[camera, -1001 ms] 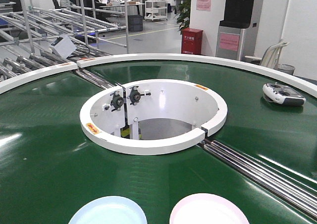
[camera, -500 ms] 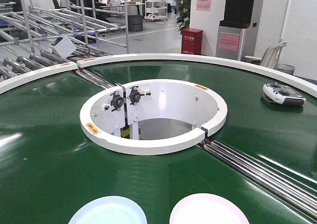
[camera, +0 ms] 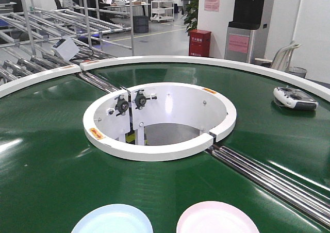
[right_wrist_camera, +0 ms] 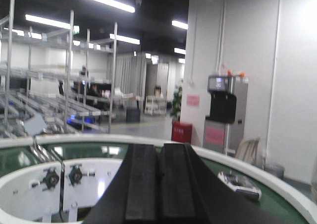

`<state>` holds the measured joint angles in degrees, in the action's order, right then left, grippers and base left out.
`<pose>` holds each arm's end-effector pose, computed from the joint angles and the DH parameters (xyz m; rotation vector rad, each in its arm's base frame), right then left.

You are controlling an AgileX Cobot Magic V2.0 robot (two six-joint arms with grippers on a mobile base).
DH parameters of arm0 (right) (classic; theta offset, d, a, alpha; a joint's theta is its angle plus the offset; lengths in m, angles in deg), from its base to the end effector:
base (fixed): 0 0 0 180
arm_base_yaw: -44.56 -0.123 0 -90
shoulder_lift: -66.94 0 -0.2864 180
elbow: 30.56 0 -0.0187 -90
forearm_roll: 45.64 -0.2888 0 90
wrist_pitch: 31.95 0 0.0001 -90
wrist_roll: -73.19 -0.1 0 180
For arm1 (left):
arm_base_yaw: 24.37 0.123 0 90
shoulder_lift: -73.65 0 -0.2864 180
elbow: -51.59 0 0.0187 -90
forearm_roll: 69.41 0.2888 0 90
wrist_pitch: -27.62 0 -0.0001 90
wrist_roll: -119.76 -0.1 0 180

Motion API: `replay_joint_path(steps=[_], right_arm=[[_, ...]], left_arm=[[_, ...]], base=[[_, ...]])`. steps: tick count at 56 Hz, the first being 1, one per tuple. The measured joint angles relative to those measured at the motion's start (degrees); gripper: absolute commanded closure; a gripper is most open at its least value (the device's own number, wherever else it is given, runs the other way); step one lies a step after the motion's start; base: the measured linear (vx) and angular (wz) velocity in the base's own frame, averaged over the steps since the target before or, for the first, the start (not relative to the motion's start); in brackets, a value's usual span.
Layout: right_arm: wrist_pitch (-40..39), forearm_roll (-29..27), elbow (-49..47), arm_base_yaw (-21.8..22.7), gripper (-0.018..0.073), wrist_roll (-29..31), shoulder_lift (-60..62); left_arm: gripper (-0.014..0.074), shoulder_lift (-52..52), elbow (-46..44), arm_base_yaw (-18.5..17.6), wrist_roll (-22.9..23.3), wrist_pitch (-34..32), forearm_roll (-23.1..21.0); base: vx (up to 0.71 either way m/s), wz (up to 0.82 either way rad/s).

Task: Grab plate from conveyor and place on tray

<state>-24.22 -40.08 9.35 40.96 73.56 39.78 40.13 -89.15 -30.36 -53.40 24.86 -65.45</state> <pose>0.1003 0.0050 0.4097 -0.0967 1.3014 -0.0425 0.1248 -0.0134 0.4186 0.0361 1.2228 -0.1371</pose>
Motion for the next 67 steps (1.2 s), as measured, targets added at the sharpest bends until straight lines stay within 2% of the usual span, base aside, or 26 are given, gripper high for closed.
replay_joint_path(steps=[5, 11, 19, 24, 31, 42, 49, 54, 62, 67], right_arm=[[0.98, 0.00, -4.46, 0.00, 0.0572, 0.05, -7.82], [1.39, -0.53, -6.68, 0.00, 0.0572, 0.05, -14.88], [2.24, -1.00, -6.89, 0.00, 0.0561, 0.05, -19.92], [3.13, -1.06, -6.89, 0.00, 0.0514, 0.05, -21.20], [3.20, -1.12, -6.89, 0.00, 0.0375, 0.05, -21.19], [3.08, -1.12, -6.89, 0.00, -0.0007, 0.05, -21.12], [3.08, -1.12, -6.89, 0.00, -0.0134, 0.05, -21.12], [3.08, -1.12, -6.89, 0.00, -0.0145, 0.05, -21.12], [3.91, -2.97, -6.89, 0.00, -0.0105, -1.53, -21.12], [8.46, -3.92, -8.53, 0.00, -0.0070, -2.09, -22.29]], left_arm=[[0.0594, -8.93, -6.30, 0.00, -0.12, 1.85, 0.00], [0.0594, -16.21, -8.76, 0.00, -0.17, 2.76, 0.00], [0.0586, -20.17, -8.79, 0.00, -0.18, 4.05, 0.00], [0.0552, -20.51, -8.79, 0.00, -0.18, 4.30, 0.00], [0.0451, -20.51, -8.79, 0.00, -0.23, 4.30, 0.00], [0.0163, -20.51, -8.79, -0.99, -0.23, 6.03, 0.00], [0.0052, -20.51, -8.79, -1.12, -0.23, 7.69, 0.00], [0.0039, -20.51, -8.79, -1.12, -0.23, 8.08, 0.00], [0.0040, -20.51, -8.79, -1.12, 0.75, 9.08, -0.38], [0.0040, -20.83, -9.01, -1.12, 2.28, 12.76, -1.40]], base=[[0.00, 0.00], [0.00, 0.00], [0.00, 0.00], [0.00, 0.00], [0.00, 0.00], [0.00, 0.00], [0.00, 0.00], [0.00, 0.00], [0.00, 0.00], [0.00, 0.00]])
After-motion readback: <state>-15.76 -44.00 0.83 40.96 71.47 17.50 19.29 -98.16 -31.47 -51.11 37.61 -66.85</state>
